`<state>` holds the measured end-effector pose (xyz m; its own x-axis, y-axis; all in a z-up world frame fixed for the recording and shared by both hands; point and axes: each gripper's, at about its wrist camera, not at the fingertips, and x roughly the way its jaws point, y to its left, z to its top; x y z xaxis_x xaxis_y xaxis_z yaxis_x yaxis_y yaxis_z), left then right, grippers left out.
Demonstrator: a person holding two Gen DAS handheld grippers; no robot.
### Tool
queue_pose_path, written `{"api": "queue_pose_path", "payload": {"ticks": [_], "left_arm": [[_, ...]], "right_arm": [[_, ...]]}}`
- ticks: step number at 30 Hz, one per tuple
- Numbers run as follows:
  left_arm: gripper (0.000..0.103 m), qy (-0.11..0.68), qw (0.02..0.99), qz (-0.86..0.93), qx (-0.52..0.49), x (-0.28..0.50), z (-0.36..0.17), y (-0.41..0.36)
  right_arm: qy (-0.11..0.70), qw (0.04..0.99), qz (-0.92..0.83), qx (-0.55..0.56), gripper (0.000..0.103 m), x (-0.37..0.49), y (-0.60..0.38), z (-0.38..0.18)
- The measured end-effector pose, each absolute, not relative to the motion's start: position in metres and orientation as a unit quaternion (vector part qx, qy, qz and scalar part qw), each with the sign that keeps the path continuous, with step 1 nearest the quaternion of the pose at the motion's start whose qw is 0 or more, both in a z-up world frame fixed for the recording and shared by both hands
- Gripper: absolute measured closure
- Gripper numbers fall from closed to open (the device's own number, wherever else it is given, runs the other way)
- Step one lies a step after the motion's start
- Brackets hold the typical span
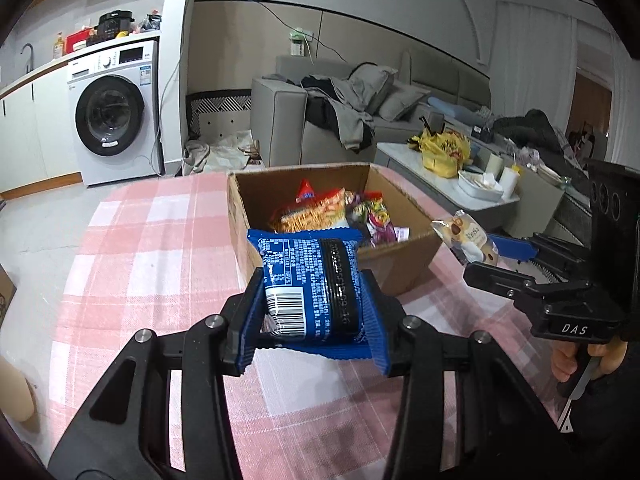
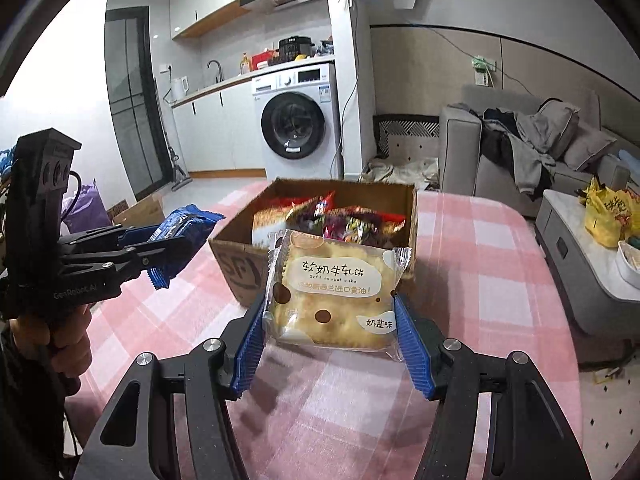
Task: Organize snacks
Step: 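Lift both held packs and carry them over the cardboard box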
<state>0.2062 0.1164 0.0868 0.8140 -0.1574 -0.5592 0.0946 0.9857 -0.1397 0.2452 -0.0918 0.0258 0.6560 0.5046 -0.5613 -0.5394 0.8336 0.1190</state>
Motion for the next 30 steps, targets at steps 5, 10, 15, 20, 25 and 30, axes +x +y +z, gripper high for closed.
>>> {"api": "queue_pose_path", "payload": {"ticks": [5,10,15,20,25,30], "left_arm": [[0.061,0.286,0.955,-0.057,-0.060,0.211,0.106,0.126],[0.061,0.279,0.957,-0.049,-0.065,0.228,0.118,0.134],[0.061,0.285,0.955,-0.044,-0.065,0.259,0.119,0.133],[0.061,0.283,0.956,-0.043,-0.065,0.286,0.118,0.129],[0.061,0.281,0.957,-0.042,-0.065,0.308,0.116,0.123],[0.061,0.279,0.957,-0.035,-0.066,0.333,0.112,0.126]], "right_arm": [[0.290,0.914,0.284,-0.021,0.041,0.252,-0.090,0.034],[0.287,0.916,0.281,-0.011,0.041,0.264,-0.086,0.040],[0.288,0.915,0.281,0.002,0.041,0.280,-0.082,0.044],[0.283,0.916,0.283,0.008,0.041,0.290,-0.080,0.048],[0.278,0.917,0.285,0.016,0.041,0.303,-0.077,0.054],[0.273,0.916,0.295,0.023,0.040,0.315,-0.071,0.054]]}}
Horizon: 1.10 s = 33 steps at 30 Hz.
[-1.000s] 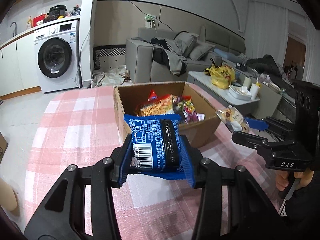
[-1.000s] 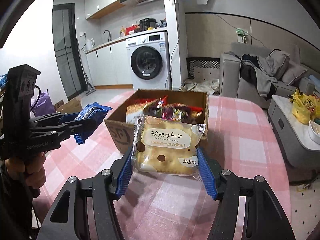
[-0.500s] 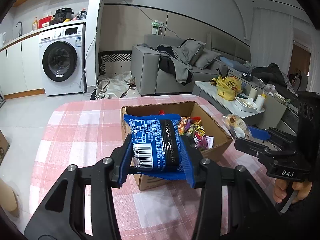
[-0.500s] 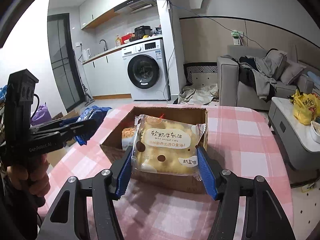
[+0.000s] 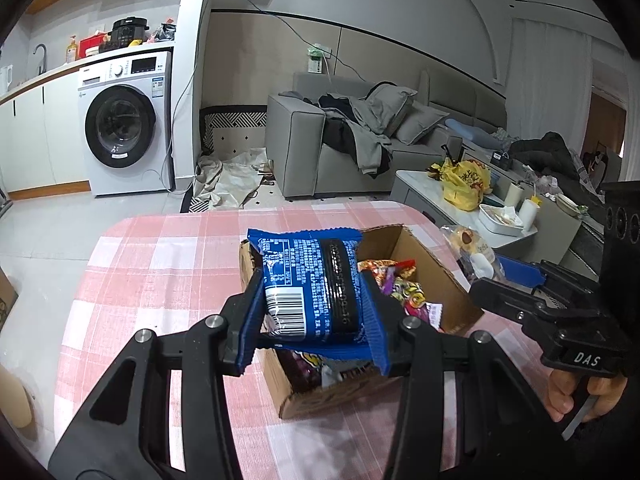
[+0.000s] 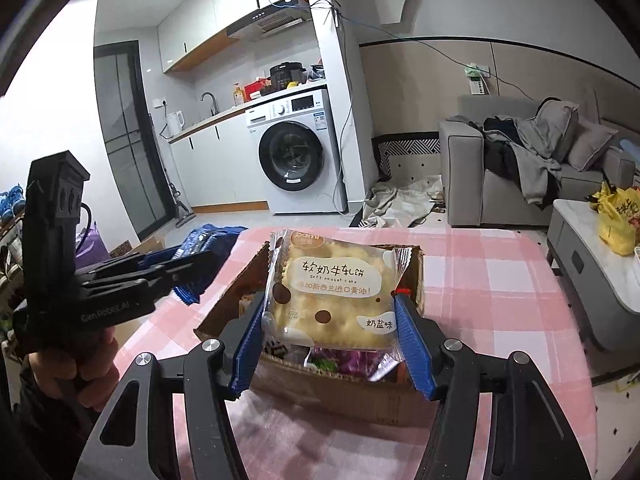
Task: Organize snacks
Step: 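Lift both held packs and carry them over the cardboard box, then lower both packs into the box and open both tools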
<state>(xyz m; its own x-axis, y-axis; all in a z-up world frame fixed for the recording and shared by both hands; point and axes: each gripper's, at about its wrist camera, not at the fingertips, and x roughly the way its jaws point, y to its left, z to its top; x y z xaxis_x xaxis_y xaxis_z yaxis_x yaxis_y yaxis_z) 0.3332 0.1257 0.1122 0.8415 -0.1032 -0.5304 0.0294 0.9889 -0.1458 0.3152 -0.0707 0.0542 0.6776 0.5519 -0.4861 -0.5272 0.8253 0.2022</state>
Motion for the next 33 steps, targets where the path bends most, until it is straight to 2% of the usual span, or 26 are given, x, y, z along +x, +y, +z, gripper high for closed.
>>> {"api": "queue_pose_path", "payload": {"ticks": [20,33], "left_arm": [[0.061,0.305,0.950,-0.028,-0.057,0.424,0.060,0.108],[0.061,0.322,0.946,-0.026,-0.040,0.454,0.027,0.085]], "right_arm": [[0.295,0.908,0.294,0.049,0.040,0.369,-0.051,0.025],[0.312,0.905,0.285,0.055,0.040,0.393,-0.050,0.008]]}}
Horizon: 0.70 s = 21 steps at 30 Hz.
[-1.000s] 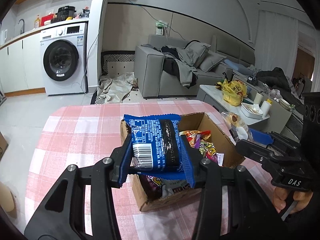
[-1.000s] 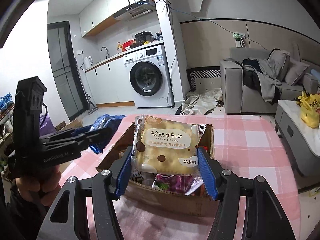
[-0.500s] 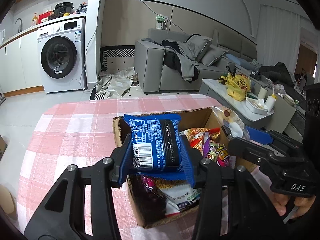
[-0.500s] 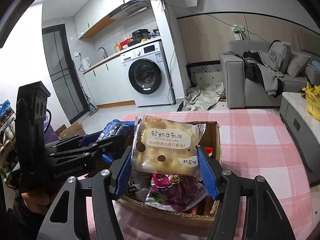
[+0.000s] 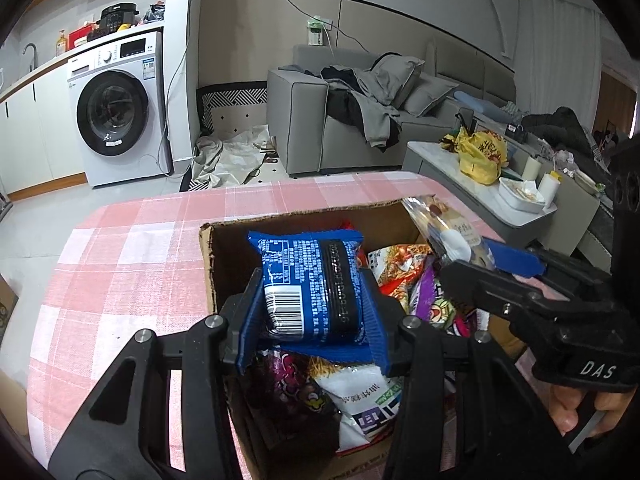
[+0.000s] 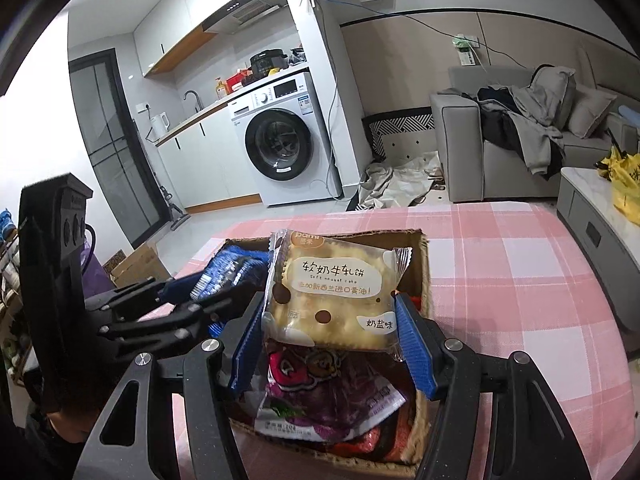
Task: Organize snacks
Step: 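Lower both packs into the box and open both tools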
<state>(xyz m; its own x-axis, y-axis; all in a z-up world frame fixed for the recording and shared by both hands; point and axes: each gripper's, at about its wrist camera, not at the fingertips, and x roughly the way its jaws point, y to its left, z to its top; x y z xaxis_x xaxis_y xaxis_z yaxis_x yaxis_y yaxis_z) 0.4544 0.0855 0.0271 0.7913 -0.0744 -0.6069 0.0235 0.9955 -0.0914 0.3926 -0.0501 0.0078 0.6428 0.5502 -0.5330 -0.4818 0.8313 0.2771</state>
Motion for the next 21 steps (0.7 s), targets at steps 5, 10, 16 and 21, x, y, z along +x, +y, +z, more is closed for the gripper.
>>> {"api": "queue_pose_path", "payload": {"ticks": [5,10,16,21], "left_arm": [[0.061,0.322,0.946,-0.023,-0.029,0.460,0.019,0.081],[0.061,0.327,0.944,-0.024,-0.026,0.463,0.015,0.075],[0.053,0.335,0.941,-0.032,-0.041,0.452,0.020,0.083],[0.020,0.322,0.943,-0.049,-0.063,0.425,0.032,0.087]], "right_arm": [[0.313,0.907,0.277,0.044,0.040,0.398,-0.041,0.004],[0.312,0.909,0.274,0.037,0.036,0.399,-0.038,0.004],[0.290,0.915,0.277,0.035,0.017,0.386,-0.046,0.015],[0.284,0.915,0.285,0.037,0.009,0.370,-0.060,0.022]]}}
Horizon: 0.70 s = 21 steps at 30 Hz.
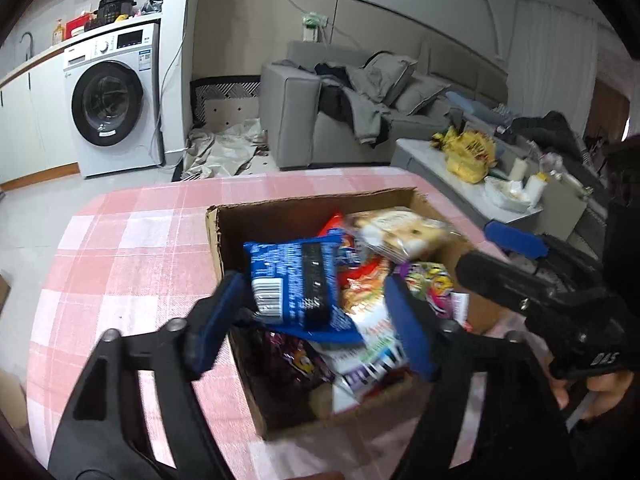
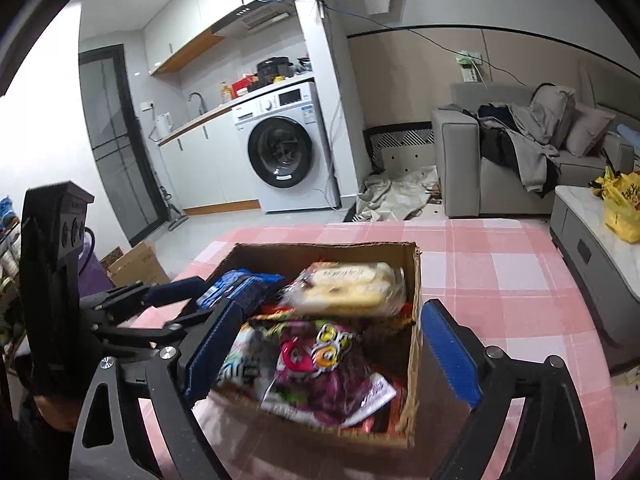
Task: Organize snacks
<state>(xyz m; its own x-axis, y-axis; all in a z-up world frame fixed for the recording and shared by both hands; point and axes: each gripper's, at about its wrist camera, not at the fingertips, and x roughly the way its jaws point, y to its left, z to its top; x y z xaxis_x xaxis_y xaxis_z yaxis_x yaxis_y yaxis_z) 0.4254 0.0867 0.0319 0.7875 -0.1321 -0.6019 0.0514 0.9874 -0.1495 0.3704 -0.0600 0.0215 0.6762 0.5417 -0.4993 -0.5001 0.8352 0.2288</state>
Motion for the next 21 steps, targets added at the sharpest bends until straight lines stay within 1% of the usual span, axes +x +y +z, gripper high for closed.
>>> {"api": "queue_pose_path", "payload": {"ticks": [1,3,4,6,13,21], "left_arm": [[0.015,0.319,0.945,-0.041,-0.061,0.420,0.034,0.086],[0.014,0.312,0.948,-0.034,-0.057,0.408,0.038,0.086],[0.010,0.310,0.948,-0.035,-0.059,0.401,0.040,0.087],[0.000,0.308,0.949,-0.031,-0.065,0.387,0.043,0.088],[0.000,0.287,0.956,-0.014,-0.061,0.336,0.050,0.092],[0.000,0.257,0.965,0.006,-0.049,0.279,0.040,0.090]], "right_arm": [[0.281,0.916,0.284,0.032,0.008,0.366,-0.062,0.022],[0.279,0.917,0.285,0.026,0.003,0.356,-0.066,0.023],[0.278,0.917,0.286,0.025,0.000,0.351,-0.068,0.022],[0.276,0.918,0.285,0.025,0.000,0.342,-0.073,0.023],[0.263,0.919,0.291,0.023,0.000,0.314,-0.083,0.017],[0.239,0.922,0.304,0.018,0.000,0.277,-0.095,0.007]]}}
